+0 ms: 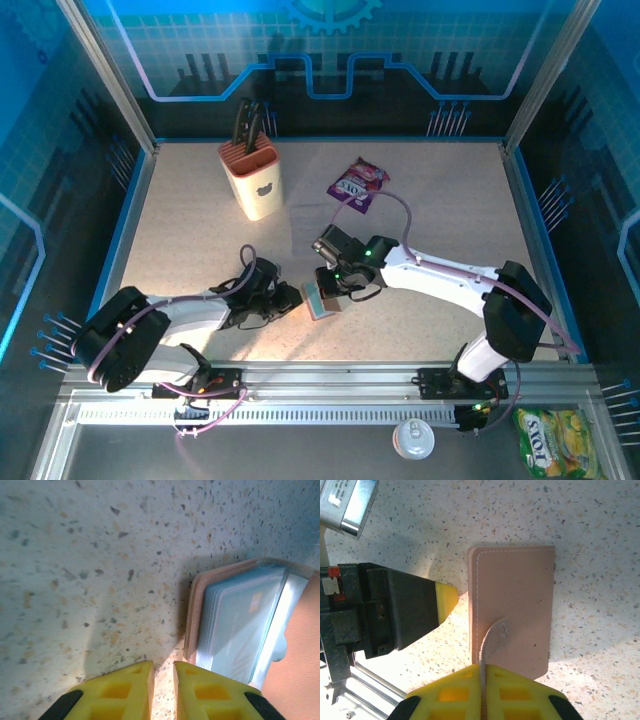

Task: Take the credit cards out of the card holder

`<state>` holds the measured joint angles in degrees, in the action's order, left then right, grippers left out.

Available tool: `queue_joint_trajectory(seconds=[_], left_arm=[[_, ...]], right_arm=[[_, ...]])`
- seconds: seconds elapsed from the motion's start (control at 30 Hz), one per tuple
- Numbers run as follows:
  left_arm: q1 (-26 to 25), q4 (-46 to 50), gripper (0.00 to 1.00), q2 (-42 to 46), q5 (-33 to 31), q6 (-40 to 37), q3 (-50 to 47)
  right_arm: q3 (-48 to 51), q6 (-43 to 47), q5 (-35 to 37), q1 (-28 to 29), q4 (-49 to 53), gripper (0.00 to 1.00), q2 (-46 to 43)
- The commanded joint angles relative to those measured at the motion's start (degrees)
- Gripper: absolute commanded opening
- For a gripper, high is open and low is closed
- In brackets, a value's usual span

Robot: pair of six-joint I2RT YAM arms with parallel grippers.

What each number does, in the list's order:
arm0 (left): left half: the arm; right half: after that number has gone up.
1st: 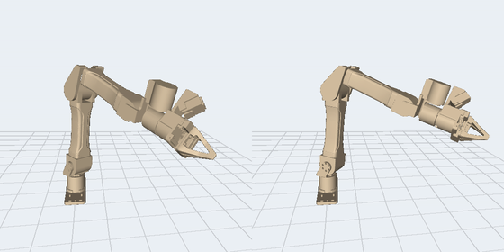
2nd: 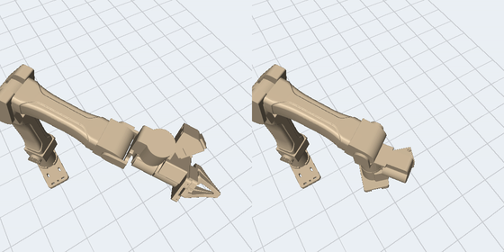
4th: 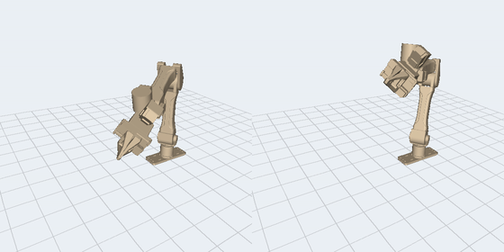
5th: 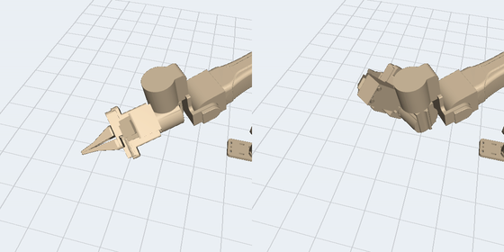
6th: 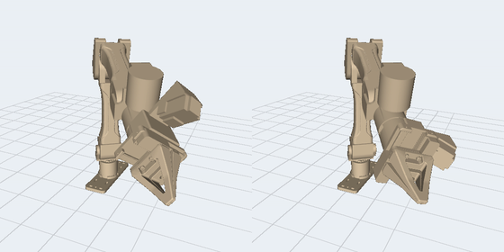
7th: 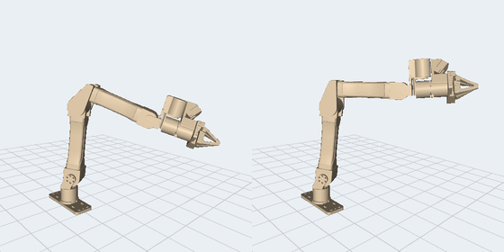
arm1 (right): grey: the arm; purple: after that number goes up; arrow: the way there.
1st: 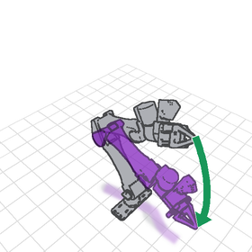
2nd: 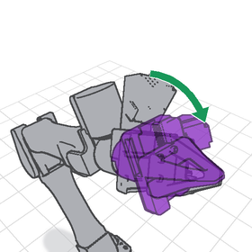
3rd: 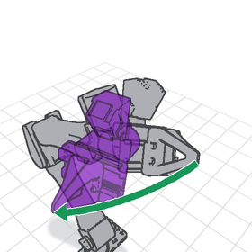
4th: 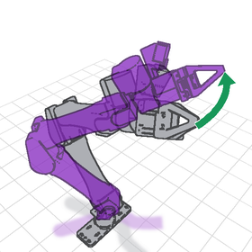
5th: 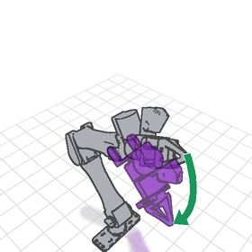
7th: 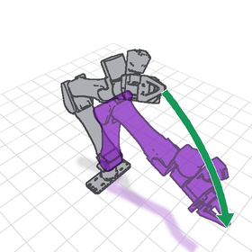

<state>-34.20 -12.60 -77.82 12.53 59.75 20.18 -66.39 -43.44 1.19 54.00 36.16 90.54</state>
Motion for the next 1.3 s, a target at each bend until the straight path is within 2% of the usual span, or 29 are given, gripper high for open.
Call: queue_joint_trajectory(seconds=[0.0,0.17,0.4,0.7,1.03,1.27], left_arm=[[2.14,3.56,0.20,0.46,0.17,-2.35,-2.18],[3.01,2.93,0.20,0.07,1.00,-3.10,-2.10],[3.17,0.77,0.19,-3.38,2.24,-3.32,-0.69],[3.17,-1.23,0.19,-7.82,4.15,-3.23,1.77],[3.11,-0.19,0.19,-8.39,5.47,-3.93,4.03],[1.14,0.65,0.18,-7.39,5.30,-3.33,5.15]], right_arm=[[-2.40,-0.54,-1.36,0.93,-0.13,0.07,1.10],[-2.95,-0.31,-0.88,1.05,1.02,0.07,0.85],[-2.55,1.17,3.71,-0.12,6.34,0.07,-0.25],[0.64,1.43,4.59,-1.04,7.93,0.07,-2.21],[1.61,2.74,9.19,-1.13,11.93,0.07,-2.82],[3.31,4.15,11.24,-3.03,13.11,0.07,-4.15]])
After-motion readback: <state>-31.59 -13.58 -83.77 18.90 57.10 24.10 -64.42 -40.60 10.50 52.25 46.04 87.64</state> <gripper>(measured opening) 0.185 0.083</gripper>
